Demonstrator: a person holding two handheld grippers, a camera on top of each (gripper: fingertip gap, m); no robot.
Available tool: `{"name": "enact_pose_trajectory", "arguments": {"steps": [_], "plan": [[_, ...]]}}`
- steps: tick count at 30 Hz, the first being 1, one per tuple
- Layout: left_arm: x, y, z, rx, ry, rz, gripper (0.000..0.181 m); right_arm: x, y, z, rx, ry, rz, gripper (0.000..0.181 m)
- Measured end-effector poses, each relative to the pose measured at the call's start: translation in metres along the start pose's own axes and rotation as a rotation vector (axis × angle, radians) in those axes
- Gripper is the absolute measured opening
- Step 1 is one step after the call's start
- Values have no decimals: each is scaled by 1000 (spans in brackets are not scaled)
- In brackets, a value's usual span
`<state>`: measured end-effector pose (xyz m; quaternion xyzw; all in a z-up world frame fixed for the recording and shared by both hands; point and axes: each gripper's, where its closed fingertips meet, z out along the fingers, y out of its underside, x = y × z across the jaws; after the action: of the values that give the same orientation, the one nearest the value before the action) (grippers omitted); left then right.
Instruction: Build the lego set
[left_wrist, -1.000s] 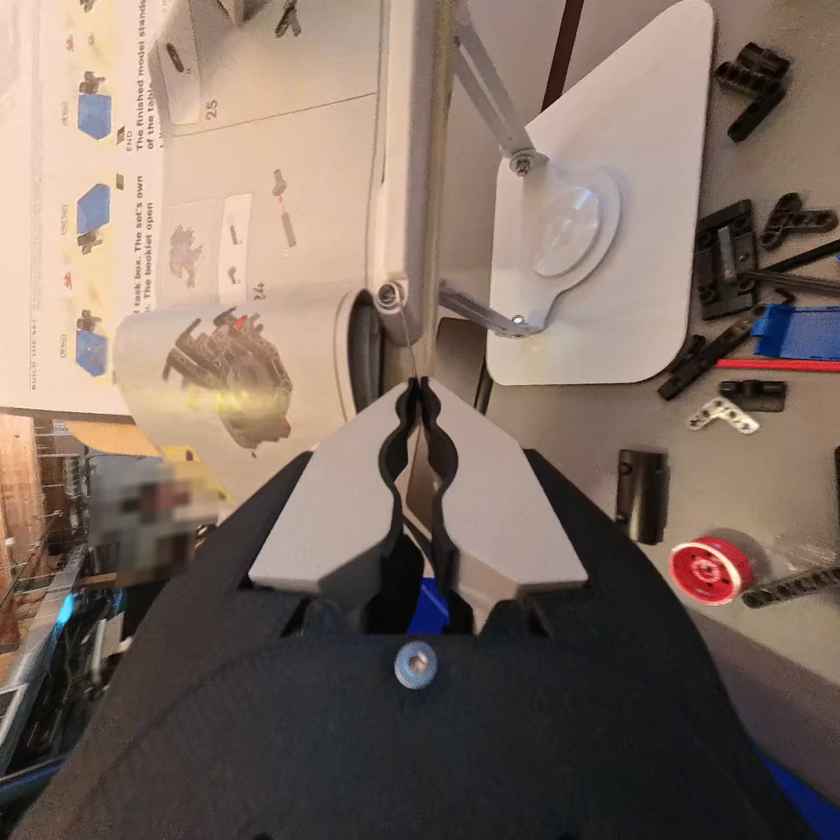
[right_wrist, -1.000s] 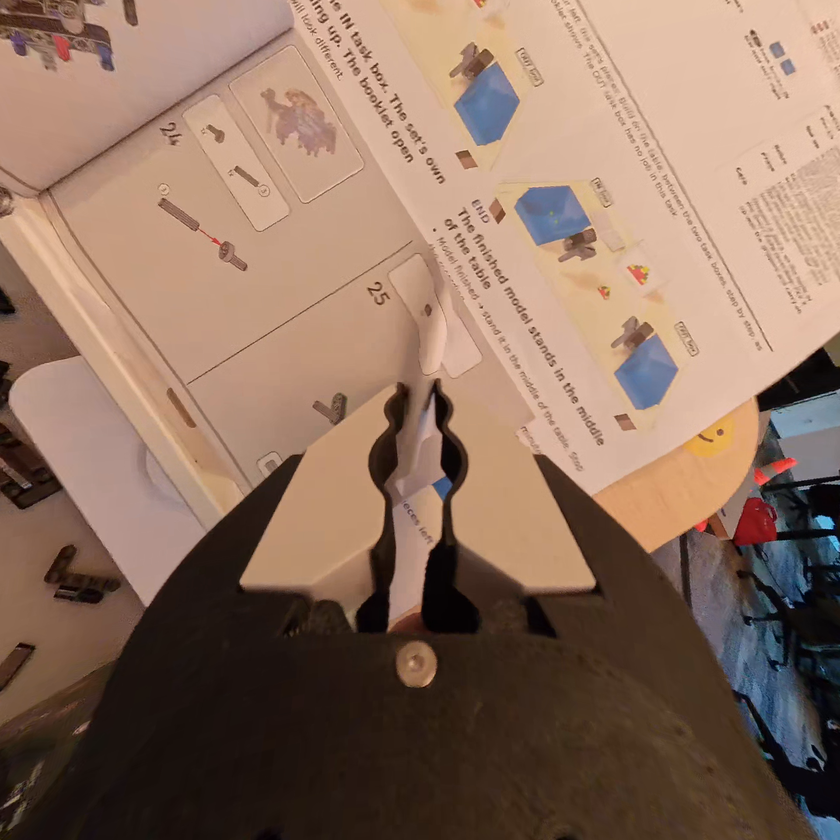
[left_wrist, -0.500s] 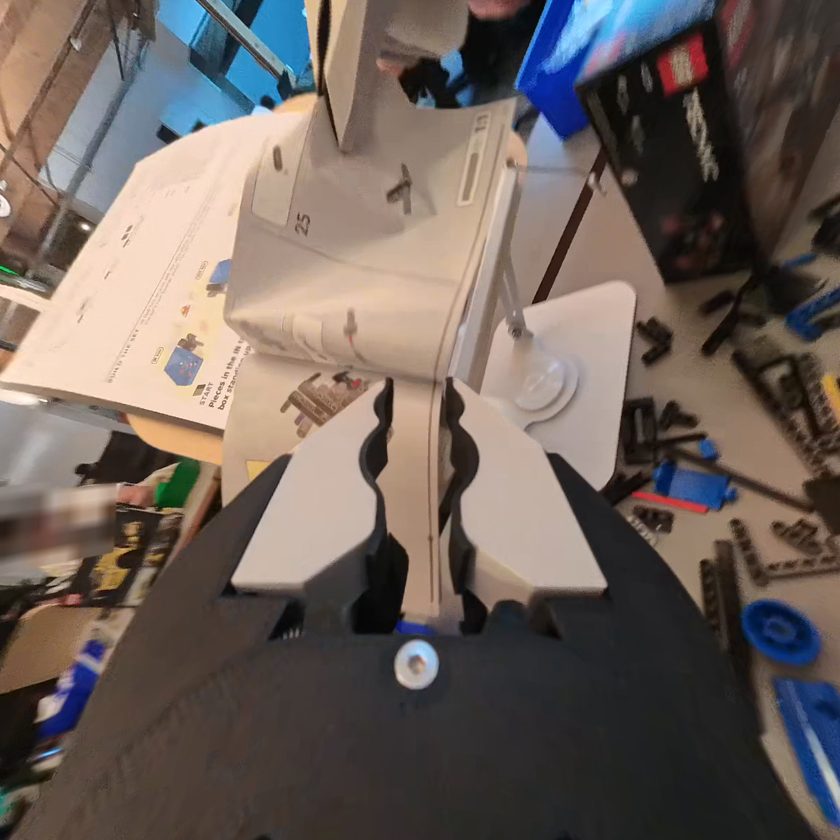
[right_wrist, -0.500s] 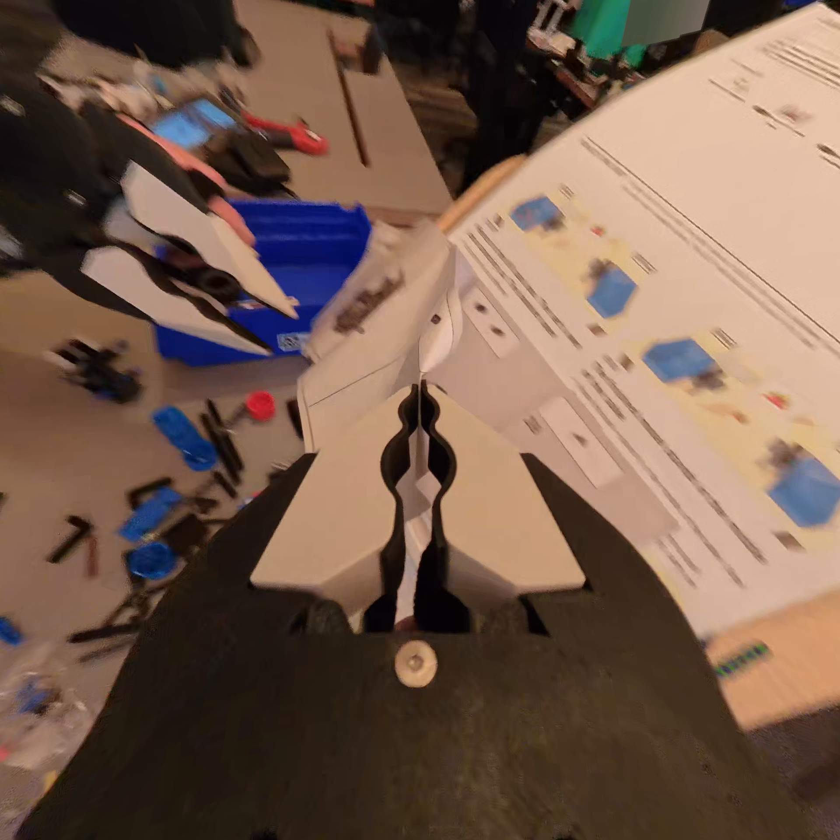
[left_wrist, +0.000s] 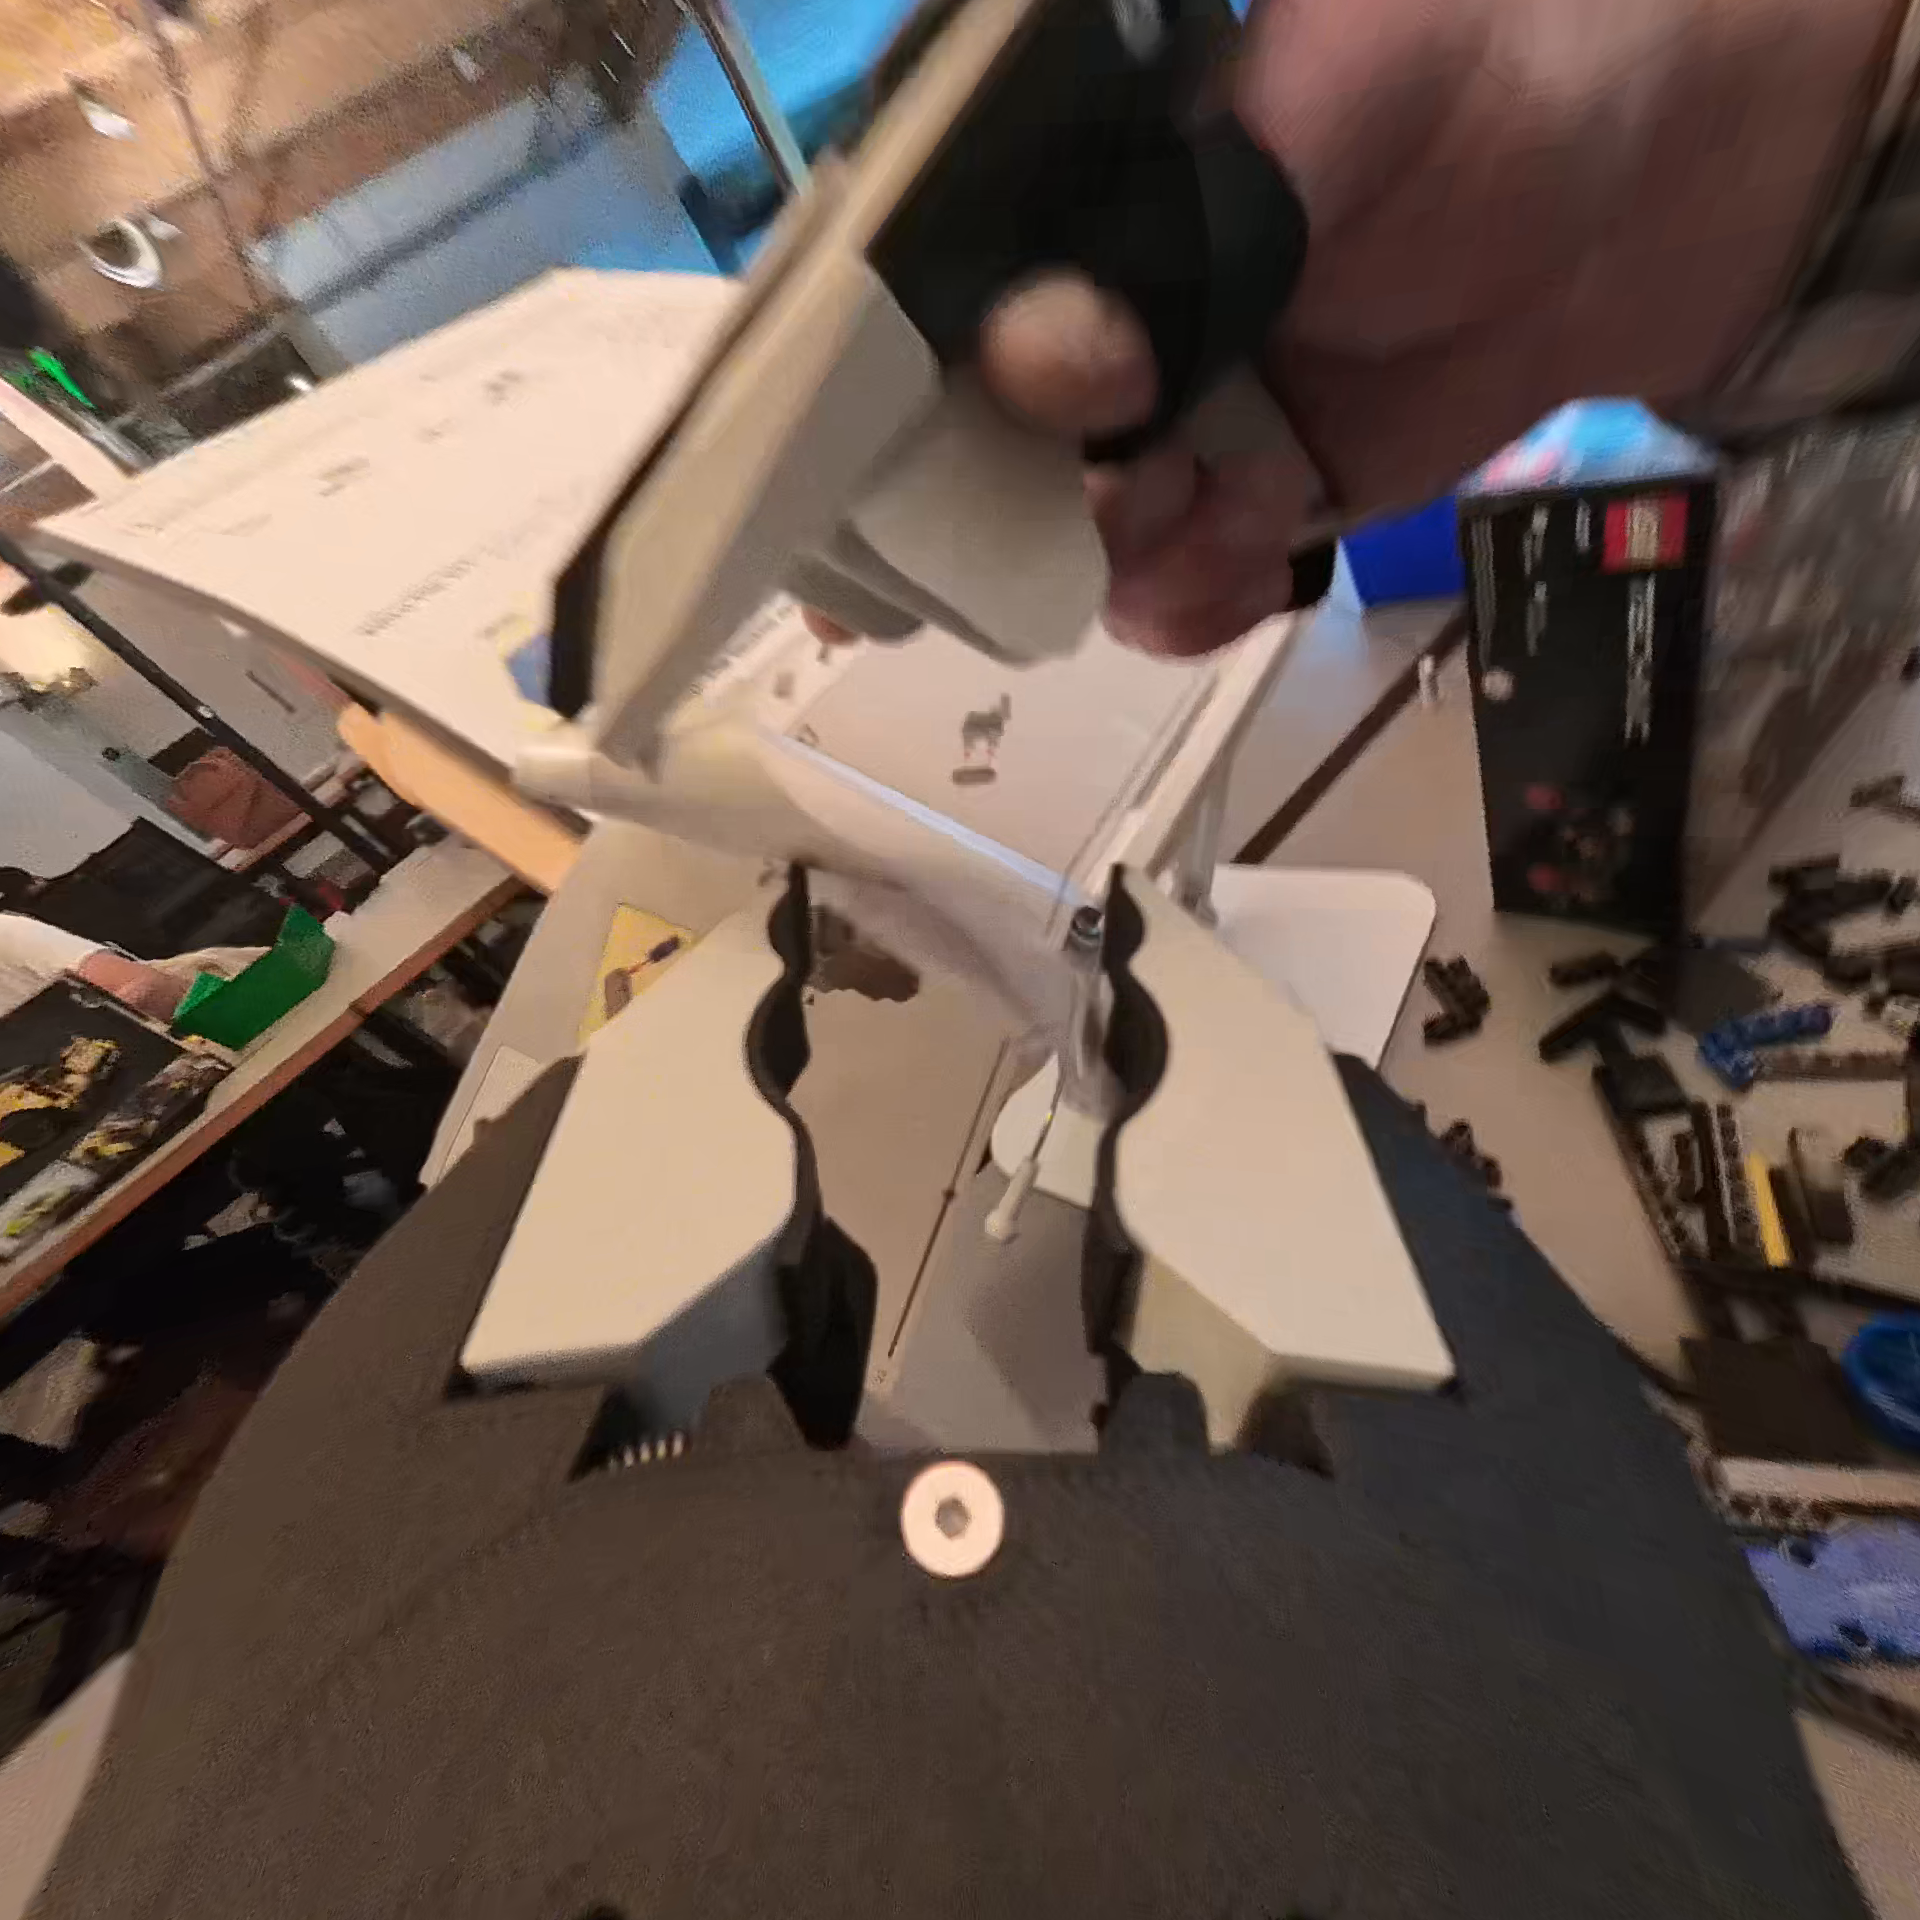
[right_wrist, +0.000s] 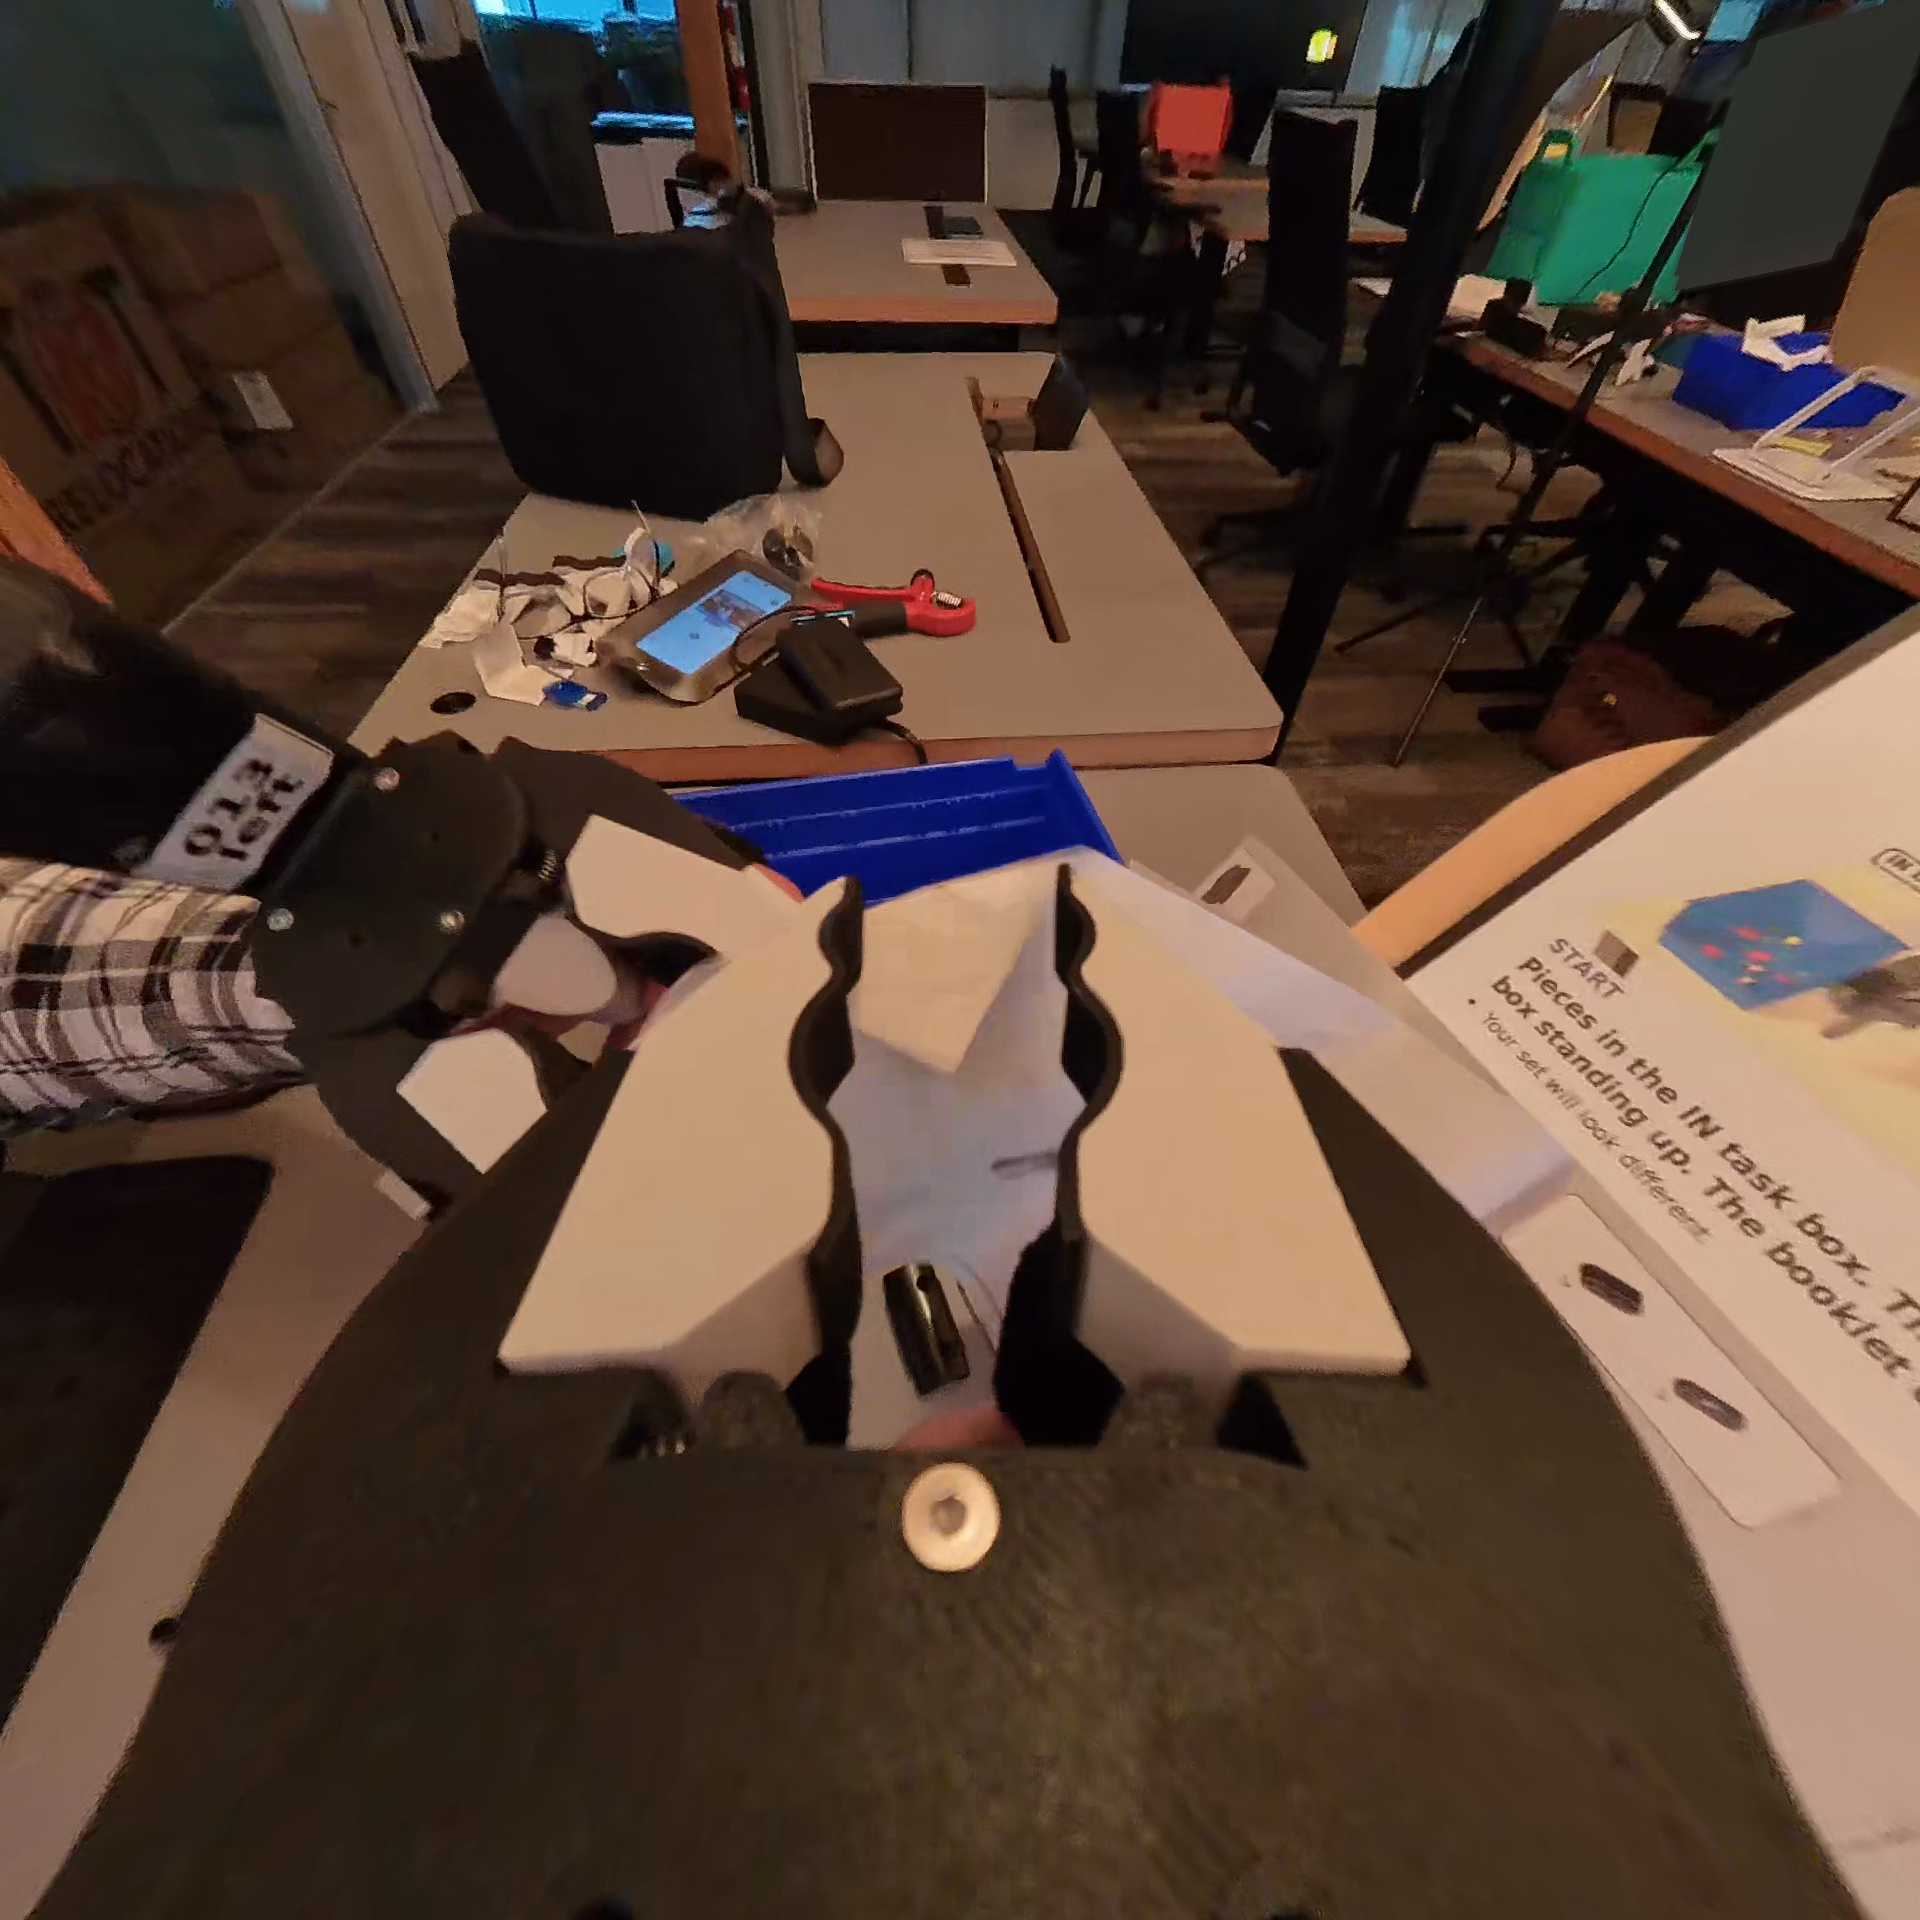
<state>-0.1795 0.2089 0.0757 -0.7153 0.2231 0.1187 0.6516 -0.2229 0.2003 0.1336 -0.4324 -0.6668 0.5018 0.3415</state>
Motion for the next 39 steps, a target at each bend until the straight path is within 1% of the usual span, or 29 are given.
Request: {"name": "enact_pose_trajectory", "arguments": {"steps": [1,2,3,4,5,7,8,9,10,11,12,13,15,17,18,19,20,21,23,25,29,31,35,37,38,39], "plan": [[-4,0,-4,22,0,-47,44,1,1,4,2,1,6,40],[-8,3,-7,24,1,-79,23,0,3,7,1,-4,15,43],[-14,7,-11,28,-11,-97,6,2,3,8,-3,16,8,48],[-20,13,-13,15,-22,-118,0,5,3,6,-3,52,-25,52],[-23,21,-13,-8,-7,-144,0,6,3,2,0,79,-65,53],[-33,27,-17,10,7,-221,0,9,6,-8,-18,139,-135,50],[-39,29,-19,17,9,-259,0,9,11,-12,-46,162,-185,46],[-43,32,-20,15,20,-290,0,9,20,-16,-90,185,-245,37],[-47,36,-20,3,30,-318,0,9,33,-19,-161,198,-314,25],[-53,41,-20,-4,30,-342,0,3,54,-18,-265,167,-380,14],[-57,45,-19,-15,36,-368,0,1,74,-16,-355,155,-441,12],[-59,51,-17,-27,59,-397,0,-1,92,-12,-432,149,-504,12],[-65,61,-13,-47,73,-437,0,-5,126,-2,-576,131,-628,22],[-71,70,-11,-53,86,-489,0,3,144,8,-656,172,-744,27],[-74,74,-10,-53,87,-516,1,7,152,11,-686,183,-766,28],[-78,78,-10,-56,74,-523,2,11,157,14,-702,190,-774,24],[-80,82,-9,-61,67,-522,2,13,157,17,-684,201,-785,7],[-81,85,-9,-65,69,-524,1,14,156,18,-676,204,-784,0],[-82,90,-7,-83,70,-522,0,15,156,18,-669,205,-788,0],[-82,97,-4,-111,70,-507,0,13,150,18,-612,211,-770,0],[-84,106,2,-129,65,-508,0,10,127,13,-401,183,-576,0],[-83,109,5,-136,64,-508,0,13,123,12,-344,196,-503,0],[-83,112,8,-144,68,-535,0,28,120,12,-295,291,-320,0],[-89,116,6,-151,50,-564,15,29,120,11,-316,313,-296,1],[-92,117,3,-146,37,-570,16,28,118,8,-328,330,-315,7],[-96,117,0,-141,25,-576,17,27,115,6,-325,344,-328,17]]}}
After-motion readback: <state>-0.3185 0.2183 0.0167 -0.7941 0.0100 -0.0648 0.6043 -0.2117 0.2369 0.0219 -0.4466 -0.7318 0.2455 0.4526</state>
